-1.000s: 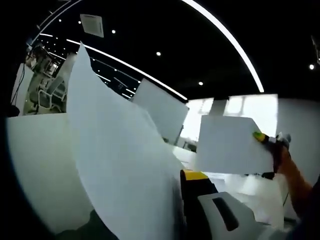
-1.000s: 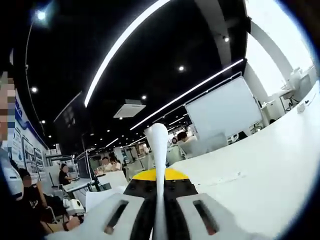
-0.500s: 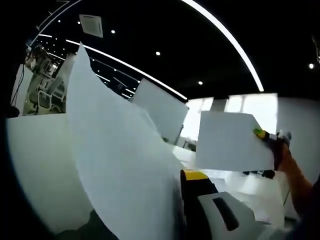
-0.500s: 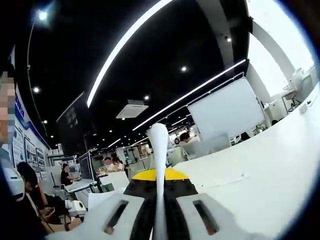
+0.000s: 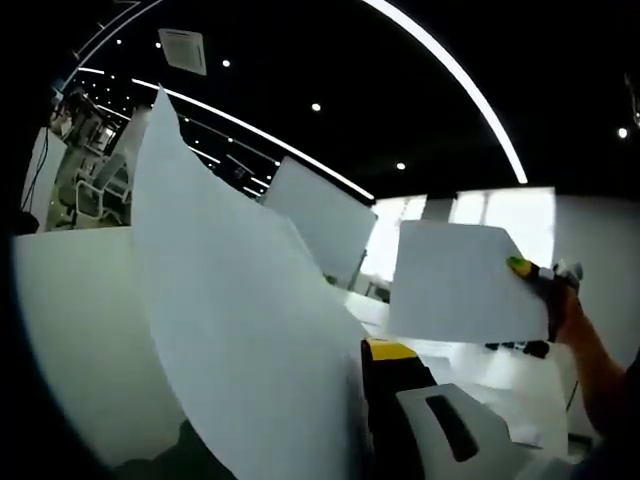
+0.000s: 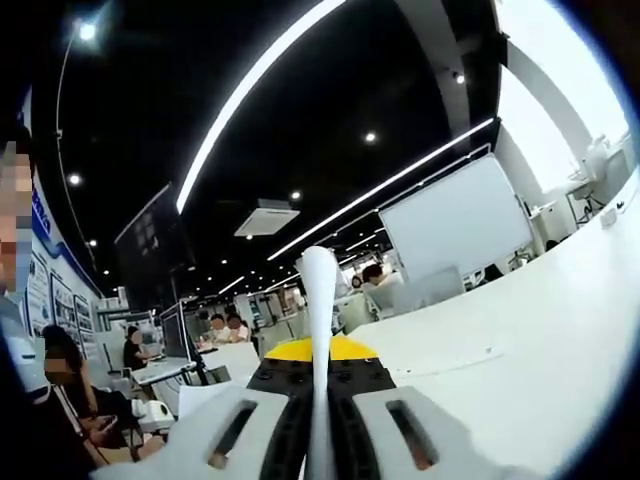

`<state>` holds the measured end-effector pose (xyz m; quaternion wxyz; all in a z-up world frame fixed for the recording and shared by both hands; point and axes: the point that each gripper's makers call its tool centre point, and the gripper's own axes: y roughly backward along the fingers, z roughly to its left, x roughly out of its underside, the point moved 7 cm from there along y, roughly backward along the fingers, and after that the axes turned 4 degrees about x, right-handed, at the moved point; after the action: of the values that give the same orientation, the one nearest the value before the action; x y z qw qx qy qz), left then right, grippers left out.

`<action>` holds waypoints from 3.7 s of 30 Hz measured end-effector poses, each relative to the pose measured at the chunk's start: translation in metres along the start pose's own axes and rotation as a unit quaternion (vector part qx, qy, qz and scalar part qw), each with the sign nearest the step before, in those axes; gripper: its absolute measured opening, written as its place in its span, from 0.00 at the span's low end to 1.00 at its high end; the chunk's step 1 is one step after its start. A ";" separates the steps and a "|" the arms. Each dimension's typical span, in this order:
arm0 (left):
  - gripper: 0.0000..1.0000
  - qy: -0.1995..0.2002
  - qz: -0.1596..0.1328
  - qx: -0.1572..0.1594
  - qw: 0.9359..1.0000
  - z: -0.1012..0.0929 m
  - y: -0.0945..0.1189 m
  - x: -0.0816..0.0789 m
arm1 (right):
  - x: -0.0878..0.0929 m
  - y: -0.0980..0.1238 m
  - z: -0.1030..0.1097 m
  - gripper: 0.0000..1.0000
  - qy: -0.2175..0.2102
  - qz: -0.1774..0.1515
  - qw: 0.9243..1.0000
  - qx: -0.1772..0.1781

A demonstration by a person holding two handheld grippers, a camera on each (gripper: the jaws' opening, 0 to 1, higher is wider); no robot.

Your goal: Organize the stack of printing papers by aligning and flattening the scattered papers on the table

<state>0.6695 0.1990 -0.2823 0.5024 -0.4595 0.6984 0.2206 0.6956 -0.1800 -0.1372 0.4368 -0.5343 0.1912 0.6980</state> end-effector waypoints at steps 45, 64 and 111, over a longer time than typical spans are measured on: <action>0.19 -0.002 0.001 0.001 1.000 -0.004 0.000 0.001 | -0.001 -0.011 0.021 0.00 0.003 0.001 0.999 -0.032; 0.19 -0.003 0.003 0.001 1.000 -0.003 0.000 0.001 | -0.003 -0.016 0.032 0.00 0.007 0.001 0.999 -0.044; 0.20 -0.004 0.004 0.004 1.000 -0.003 0.000 0.002 | -0.002 -0.018 0.059 0.00 0.000 0.000 0.996 -0.084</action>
<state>0.6682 0.1955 -0.2832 0.5065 -0.4536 0.6991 0.2214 0.6762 -0.1273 -0.1111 0.3903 -0.5690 0.1322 0.7116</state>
